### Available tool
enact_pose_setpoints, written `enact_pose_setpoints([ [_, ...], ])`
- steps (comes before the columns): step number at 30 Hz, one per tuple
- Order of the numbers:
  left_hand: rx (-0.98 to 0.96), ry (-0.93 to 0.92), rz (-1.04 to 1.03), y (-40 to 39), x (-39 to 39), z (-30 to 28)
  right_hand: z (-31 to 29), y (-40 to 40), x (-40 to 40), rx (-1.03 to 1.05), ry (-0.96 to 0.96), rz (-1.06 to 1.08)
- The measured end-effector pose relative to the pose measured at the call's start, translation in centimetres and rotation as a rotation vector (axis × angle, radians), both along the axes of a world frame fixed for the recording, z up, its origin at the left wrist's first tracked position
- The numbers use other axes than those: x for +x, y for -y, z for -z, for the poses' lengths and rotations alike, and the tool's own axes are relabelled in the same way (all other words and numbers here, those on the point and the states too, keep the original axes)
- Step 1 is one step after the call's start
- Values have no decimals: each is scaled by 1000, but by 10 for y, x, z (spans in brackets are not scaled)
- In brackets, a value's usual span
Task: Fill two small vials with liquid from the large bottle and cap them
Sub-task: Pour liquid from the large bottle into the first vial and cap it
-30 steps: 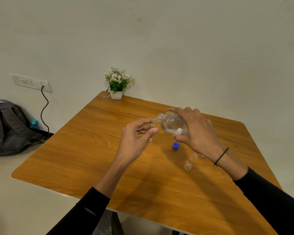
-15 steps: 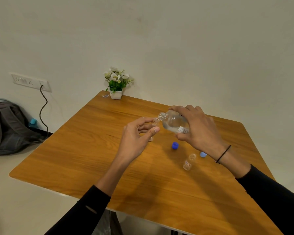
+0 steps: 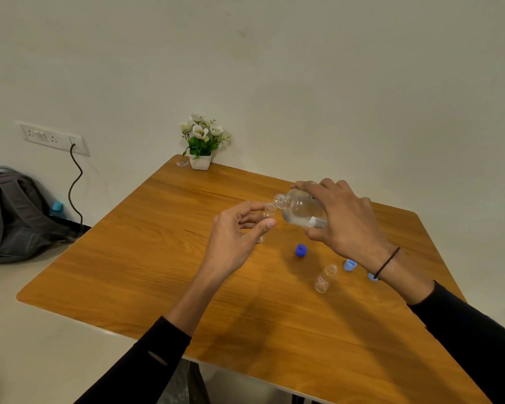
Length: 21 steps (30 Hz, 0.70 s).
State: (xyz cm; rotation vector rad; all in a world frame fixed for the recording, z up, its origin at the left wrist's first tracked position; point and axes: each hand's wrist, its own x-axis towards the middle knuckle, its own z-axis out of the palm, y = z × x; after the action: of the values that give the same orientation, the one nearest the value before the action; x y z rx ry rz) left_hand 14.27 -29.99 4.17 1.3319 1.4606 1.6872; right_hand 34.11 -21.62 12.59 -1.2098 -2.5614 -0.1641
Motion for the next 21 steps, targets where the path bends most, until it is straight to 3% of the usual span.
enact_pose_setpoints([
  [21, 0, -12, -9, 0, 2, 2, 0, -6, 1, 48, 52, -13],
])
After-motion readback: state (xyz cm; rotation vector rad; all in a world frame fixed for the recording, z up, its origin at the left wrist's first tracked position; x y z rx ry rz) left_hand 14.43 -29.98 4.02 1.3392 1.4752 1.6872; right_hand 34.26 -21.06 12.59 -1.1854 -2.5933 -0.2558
